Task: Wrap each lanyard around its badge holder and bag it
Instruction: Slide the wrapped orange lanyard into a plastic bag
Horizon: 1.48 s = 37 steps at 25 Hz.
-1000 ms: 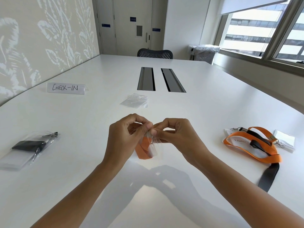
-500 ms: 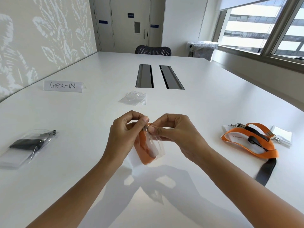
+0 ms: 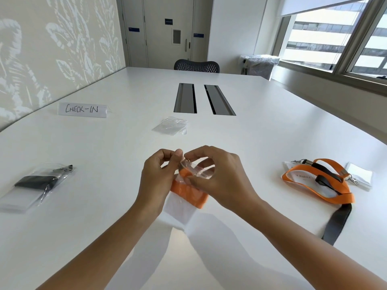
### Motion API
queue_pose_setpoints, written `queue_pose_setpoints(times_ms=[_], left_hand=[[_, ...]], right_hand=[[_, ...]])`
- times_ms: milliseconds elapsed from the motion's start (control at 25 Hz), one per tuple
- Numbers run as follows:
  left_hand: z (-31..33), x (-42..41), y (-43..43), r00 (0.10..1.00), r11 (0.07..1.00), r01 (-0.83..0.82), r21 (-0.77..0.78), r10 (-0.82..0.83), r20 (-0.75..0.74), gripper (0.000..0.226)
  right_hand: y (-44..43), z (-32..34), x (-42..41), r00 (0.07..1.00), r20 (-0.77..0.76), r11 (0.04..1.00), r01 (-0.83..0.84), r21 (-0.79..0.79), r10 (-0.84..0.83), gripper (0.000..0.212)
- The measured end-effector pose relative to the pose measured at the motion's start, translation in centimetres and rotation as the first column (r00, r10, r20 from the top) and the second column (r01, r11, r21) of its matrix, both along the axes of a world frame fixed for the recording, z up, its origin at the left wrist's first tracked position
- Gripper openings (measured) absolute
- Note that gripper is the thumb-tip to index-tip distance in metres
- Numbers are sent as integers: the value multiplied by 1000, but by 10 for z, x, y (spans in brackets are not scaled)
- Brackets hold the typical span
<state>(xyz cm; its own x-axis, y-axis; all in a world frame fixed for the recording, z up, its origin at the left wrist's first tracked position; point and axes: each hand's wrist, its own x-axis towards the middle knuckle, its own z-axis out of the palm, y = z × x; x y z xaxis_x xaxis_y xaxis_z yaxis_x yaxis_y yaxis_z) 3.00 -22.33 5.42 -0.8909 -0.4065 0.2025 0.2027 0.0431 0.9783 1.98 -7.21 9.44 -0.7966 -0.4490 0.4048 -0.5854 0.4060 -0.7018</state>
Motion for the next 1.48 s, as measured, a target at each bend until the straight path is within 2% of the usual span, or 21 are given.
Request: queue_pose_setpoints(times_ms=[160, 280, 400, 480, 560, 800, 960, 1200, 1400, 1480], left_hand=[[3, -1, -2, 986, 987, 151, 50, -146, -86, 19], [5, -1, -9, 946, 955, 279, -103, -292, -141, 22], [5, -3, -14, 936, 937, 311, -160, -331, -122, 21], [4, -4, -16, 944, 944, 270, -188, -298, -140, 14], [2, -2, -15, 953, 948, 197, -250, -245, -180, 17], [2, 0, -14, 962, 897, 17, -442, -136, -238, 17], [5, 3, -11, 950, 857, -39, -514, -129, -286, 14], [13, 4, -13, 912, 660, -190, -727, -156, -380, 20], [19, 5, -24, 915, 523, -171, -835, -231, -332, 5], [21, 4, -28, 913, 504, -157, -849, -254, -320, 4]], right_hand=[[3, 2, -8, 1000, -12, 998, 27, -60, -28, 31], [6, 2, -14, 1000, -21, 997, 21, -69, -23, 26], [10, 2, -20, 999, -27, 994, 32, -101, -35, 23], [13, 1, -24, 998, -34, 991, 55, -124, -60, 20], [15, 1, -27, 997, -22, 991, 64, -118, -67, 17], [25, 7, -38, 996, 55, 995, 58, 87, -63, 15], [24, 5, -38, 999, 29, 993, 13, 114, -16, 15], [21, 3, -36, 996, -87, 997, -11, 74, 18, 12], [19, 2, -32, 970, -238, 992, -17, 127, 47, 12], [19, 3, -31, 959, -280, 993, -12, 120, 46, 10]])
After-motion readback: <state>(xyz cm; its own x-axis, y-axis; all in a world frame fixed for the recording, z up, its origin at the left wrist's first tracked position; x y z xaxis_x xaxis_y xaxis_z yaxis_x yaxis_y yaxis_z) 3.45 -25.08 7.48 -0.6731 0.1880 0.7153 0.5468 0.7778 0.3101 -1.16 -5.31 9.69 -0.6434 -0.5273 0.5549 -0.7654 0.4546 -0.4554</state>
